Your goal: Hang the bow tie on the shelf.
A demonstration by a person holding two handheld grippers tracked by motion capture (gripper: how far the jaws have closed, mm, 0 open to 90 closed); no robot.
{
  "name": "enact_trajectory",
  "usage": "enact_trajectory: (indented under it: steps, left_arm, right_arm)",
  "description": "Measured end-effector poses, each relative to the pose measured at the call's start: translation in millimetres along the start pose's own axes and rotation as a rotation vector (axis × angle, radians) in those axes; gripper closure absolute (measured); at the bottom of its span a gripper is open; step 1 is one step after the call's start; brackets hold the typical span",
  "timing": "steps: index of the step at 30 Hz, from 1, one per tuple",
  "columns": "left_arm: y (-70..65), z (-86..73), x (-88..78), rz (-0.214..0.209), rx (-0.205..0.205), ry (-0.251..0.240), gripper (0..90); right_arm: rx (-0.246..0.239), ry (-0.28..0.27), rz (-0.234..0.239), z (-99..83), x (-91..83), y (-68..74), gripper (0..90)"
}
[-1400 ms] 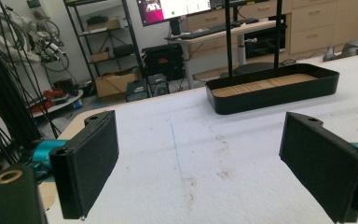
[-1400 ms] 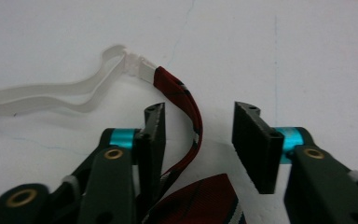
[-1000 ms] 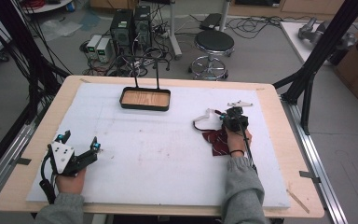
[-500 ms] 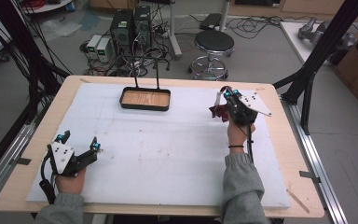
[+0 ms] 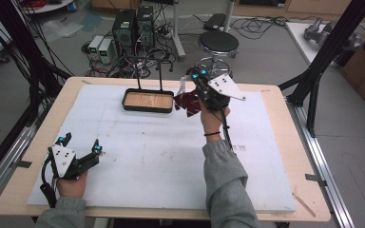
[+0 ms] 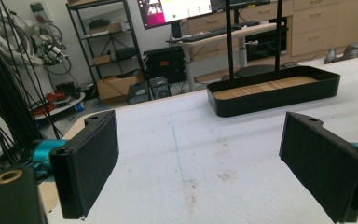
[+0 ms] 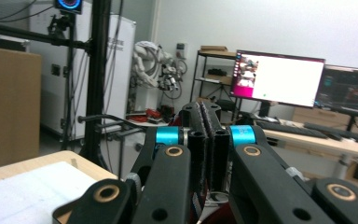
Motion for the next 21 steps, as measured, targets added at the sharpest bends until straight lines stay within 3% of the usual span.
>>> enact_trajectory:
  steps: [1,3,6,11,17,18,21]
  left_arm:
    - [0.0,0.0,0.3,-0.001,-0.004,-0.001,12.1]
    - [0.4,0.0,0.3,0.001,-0.006,0.001,12.1]
    - [0.9,-0.2,0.3,0.004,-0.005,0.002,12.1]
    - [0.5,-0.2,0.4,0.001,-0.008,-0.001,12.1]
    - [1.4,-0.1,0.8,-0.001,-0.022,-0.006,12.1]
    - [1.5,-0.4,1.0,-0.005,-0.023,0.001,12.1]
    - [1.5,-0.7,2.1,0.001,-0.029,0.001,12.1]
  right_arm:
    - [0.0,0.0,0.0,0.0,0.0,0.0,89.7]
    - [0.005,0.009,0.02,-0.4,19.5,5.6,89.6]
    - [0.003,0.022,0.034,-1.5,31.8,6.8,89.6]
    - [0.01,0.069,0.045,-15.4,65.1,6.5,89.6]
    - [0.028,0.076,0.037,-24.8,83.9,1.8,89.6]
    - [0.029,0.101,0.021,-30.3,91.4,-3.5,89.6]
    - [0.027,0.108,0.0,-35.1,94.3,-9.9,89.6]
Point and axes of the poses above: each handheld gripper's, and its own axes: x roughly forward along the jaws, z roughly out of its top, y roughly to its left, the point moved 5 cm from there along x, roughly forward along the jaws, and after that the axes turned 15 degrees about z, right-handed, at the moved point
